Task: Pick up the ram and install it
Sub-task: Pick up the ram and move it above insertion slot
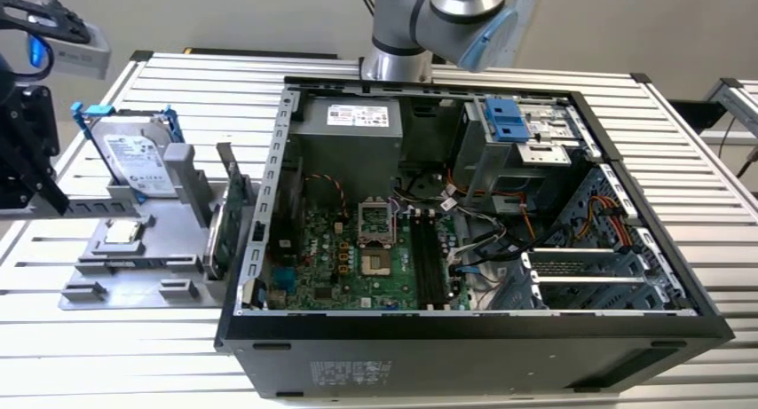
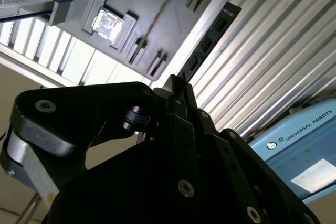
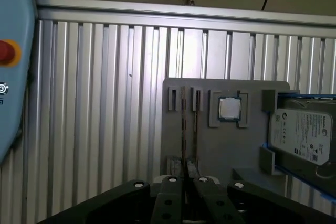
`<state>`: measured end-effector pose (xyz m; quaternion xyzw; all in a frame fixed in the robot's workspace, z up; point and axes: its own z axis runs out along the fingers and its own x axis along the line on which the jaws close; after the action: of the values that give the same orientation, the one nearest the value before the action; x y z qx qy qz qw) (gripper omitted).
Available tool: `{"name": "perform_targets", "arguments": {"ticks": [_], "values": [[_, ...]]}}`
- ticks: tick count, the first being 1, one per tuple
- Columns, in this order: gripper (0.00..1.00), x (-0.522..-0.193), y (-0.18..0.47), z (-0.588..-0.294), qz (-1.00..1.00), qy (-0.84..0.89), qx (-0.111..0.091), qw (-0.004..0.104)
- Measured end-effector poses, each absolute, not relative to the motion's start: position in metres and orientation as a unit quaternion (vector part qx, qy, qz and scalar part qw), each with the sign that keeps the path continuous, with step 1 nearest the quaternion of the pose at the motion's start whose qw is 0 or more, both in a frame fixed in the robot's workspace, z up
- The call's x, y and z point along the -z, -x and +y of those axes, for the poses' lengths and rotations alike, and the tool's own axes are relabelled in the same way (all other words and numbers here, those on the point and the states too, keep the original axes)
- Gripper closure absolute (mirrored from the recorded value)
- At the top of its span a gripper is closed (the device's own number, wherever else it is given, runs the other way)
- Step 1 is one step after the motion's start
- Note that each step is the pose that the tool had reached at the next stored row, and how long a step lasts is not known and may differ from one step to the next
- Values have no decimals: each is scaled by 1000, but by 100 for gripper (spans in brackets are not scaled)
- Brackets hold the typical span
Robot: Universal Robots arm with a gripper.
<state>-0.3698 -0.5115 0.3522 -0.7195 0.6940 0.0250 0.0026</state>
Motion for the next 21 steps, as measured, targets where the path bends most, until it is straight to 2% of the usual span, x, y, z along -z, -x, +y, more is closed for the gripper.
{"name": "perform_targets", "arguments": {"ticks": [21], "values": [[100,-370,370,-512,694,720,-25,3]]}}
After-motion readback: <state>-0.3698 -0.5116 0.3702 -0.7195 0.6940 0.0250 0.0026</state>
